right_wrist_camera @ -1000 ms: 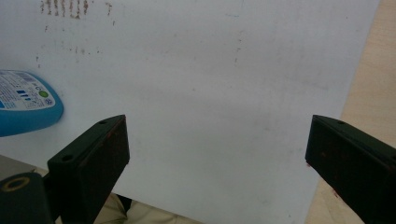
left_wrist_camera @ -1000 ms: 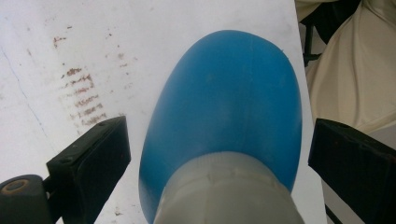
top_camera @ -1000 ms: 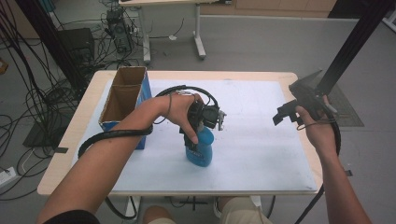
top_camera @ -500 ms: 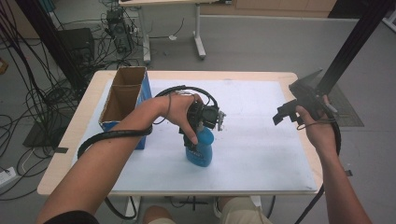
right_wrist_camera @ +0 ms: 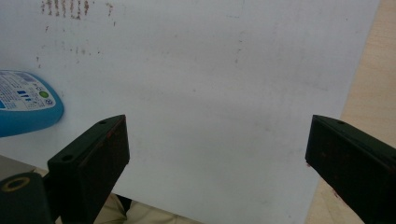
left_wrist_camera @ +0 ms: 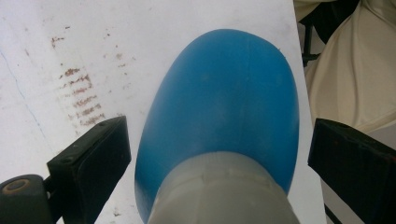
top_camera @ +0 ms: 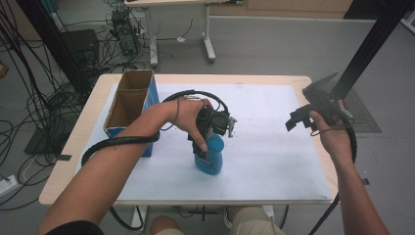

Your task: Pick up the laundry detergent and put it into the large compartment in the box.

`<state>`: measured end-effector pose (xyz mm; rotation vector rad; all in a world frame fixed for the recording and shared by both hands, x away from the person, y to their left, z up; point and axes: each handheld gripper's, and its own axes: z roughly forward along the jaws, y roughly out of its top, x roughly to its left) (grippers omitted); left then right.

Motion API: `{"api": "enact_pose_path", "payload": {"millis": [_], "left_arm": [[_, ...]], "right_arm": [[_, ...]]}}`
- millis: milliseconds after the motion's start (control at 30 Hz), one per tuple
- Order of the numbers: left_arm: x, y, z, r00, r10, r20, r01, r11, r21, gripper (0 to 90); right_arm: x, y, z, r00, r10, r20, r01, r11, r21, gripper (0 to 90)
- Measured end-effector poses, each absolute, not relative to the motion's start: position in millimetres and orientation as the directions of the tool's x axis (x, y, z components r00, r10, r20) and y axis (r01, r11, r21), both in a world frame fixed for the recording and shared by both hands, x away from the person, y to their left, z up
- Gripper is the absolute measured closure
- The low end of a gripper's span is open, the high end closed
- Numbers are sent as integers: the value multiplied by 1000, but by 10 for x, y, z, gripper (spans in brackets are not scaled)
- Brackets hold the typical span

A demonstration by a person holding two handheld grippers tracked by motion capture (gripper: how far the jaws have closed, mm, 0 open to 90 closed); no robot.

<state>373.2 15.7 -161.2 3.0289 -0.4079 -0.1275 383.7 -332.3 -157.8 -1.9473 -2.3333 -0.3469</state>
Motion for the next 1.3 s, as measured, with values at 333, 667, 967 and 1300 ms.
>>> {"api": "enact_pose_path", "payload": {"millis": [333,667,967,1300], "left_arm": [[3726,158,-1613,961,-267,-72,-260,-961,92,63],[3723,149,-1628,960,-269,-70,-263,-961,86,64],[3719,144,-1644,960,-272,-64,-267,-960,80,67],[3701,148,-1651,958,-281,-52,-277,-958,71,98]], "right_arm": [[3833,-3323,-1576,-187,960,208,979,165,121,61],[3837,-3327,-1587,-186,960,208,979,164,119,61],[3841,-3338,-1591,-184,961,209,980,162,118,61],[3841,-3345,-1598,-182,961,209,980,160,117,61]]}}
